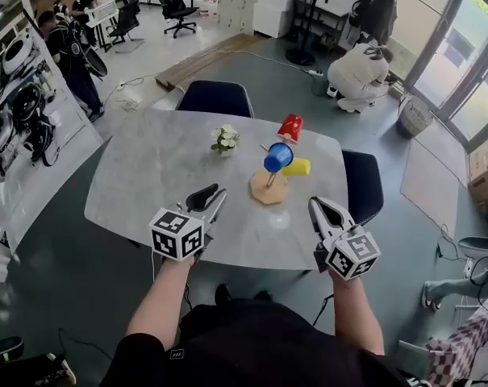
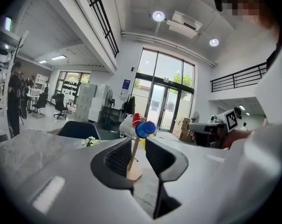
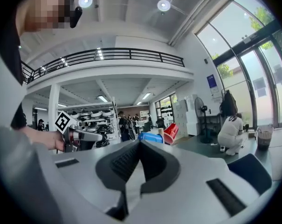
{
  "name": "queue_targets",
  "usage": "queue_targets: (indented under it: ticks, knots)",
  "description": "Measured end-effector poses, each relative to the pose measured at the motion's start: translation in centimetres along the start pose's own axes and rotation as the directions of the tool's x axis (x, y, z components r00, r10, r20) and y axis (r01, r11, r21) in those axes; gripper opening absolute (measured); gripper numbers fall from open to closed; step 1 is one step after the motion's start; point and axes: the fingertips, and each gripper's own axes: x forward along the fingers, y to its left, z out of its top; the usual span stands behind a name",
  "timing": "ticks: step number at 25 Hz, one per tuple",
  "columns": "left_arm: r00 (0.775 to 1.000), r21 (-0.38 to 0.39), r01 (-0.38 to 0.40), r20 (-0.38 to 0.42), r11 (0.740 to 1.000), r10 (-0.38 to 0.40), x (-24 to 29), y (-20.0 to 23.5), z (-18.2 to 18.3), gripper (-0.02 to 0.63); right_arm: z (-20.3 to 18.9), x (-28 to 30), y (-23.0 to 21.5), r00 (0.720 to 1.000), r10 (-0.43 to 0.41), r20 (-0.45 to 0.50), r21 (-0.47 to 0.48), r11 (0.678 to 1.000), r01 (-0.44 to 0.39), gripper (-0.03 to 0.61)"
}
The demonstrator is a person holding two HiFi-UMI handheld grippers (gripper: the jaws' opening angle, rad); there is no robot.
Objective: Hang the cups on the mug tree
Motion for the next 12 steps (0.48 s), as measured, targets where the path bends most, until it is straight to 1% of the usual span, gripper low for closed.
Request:
queue_targets:
  ticks: [2,5,7,9,10,12]
  knots:
    - [1.0,0.008,0.018,0.018,1.0,-0.018,0.7,-1.1,0.8,0.094,0.3,-1.2,-1.6,1.0,-0.011,0.018,-0.009,1.0,0.011,0.012]
    - [1.0,0.046,0.01,0.009,0.999,-0.01,1.9,-1.7,1.0,0.081,0.9,-2.1,-2.6,0.999,-0.008,0.042,-0.024,1.0,0.009,0.011]
    - [1.0,0.047,0.004,0.0,0.999,-0.004,2.7,-1.8,1.0,0.075,1.2,-2.3,-3.0,0.998,-0.012,0.059,0.007,1.0,0.012,0.011]
    - [1.0,0.023,0.014,0.009,1.0,-0.014,3.3,-2.3,1.5,0.071,0.9,-2.3,-3.5,0.998,-0.027,0.059,0.048,0.999,0.024,0.011]
    - [1.0,0.02,0.021,0.014,1.0,-0.021,3.5,-2.7,1.7,0.069,0.8,-2.2,-3.7,0.998,-0.032,0.055,0.057,0.998,0.028,0.011]
    - [1.0,0.045,0.026,0.011,0.999,-0.027,3.9,-3.1,2.0,0.067,1.1,-1.8,-3.4,0.998,-0.028,0.051,0.046,0.999,0.025,0.011]
